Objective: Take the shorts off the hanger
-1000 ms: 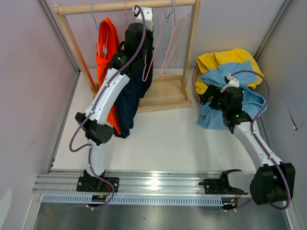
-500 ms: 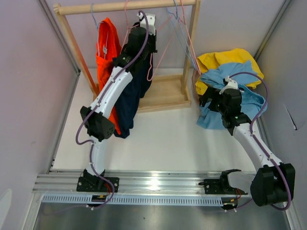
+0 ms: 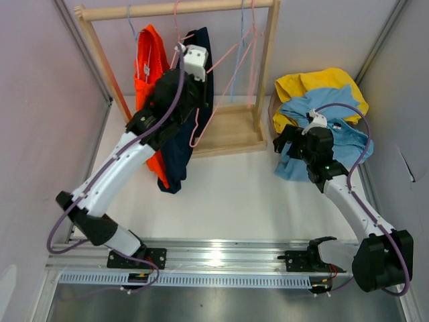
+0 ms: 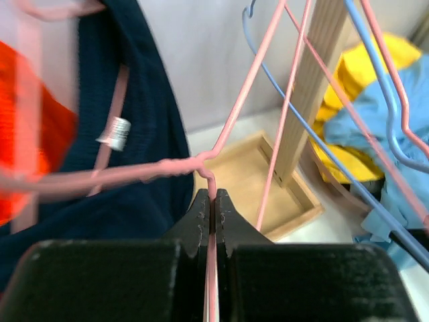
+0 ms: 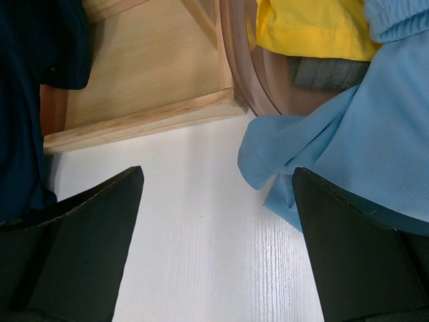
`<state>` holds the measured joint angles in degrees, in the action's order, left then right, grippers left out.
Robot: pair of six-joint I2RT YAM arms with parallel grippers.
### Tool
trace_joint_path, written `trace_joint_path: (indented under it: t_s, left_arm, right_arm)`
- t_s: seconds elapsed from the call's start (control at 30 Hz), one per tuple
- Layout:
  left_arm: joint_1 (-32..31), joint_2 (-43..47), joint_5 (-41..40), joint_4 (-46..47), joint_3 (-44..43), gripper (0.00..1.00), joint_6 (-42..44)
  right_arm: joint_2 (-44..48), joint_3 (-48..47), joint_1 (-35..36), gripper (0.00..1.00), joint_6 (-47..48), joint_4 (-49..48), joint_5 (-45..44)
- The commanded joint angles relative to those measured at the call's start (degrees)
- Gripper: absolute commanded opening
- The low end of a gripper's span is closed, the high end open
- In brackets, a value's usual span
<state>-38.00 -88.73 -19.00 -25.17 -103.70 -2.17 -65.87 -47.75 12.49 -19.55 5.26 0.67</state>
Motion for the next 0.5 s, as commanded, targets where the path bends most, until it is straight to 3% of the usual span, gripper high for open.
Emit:
trace_joint_path:
  t_s: [0.0, 0.17, 0.47]
  left_arm:
    - [-1.64, 5.66, -8.93, -1.71, -1.15, 0.00, 3.65]
    - [-2.26, 6.46, -15.43, -4.36, -3.79, 0.00, 8.15]
    - [-2.26, 4.01, -16.33, -7.09, -11.60, 0.00, 11.31]
  right_arm:
    - [2.32, -0.15, 1.13, 0.99, -0.23, -2.27, -0.58]
    - [4.69, -0.42, 2.88, 0.99, -0.22, -2.27, -0.58]
    - [7.33, -1.65, 7.02, 0.99, -0.22, -1.48, -3.48]
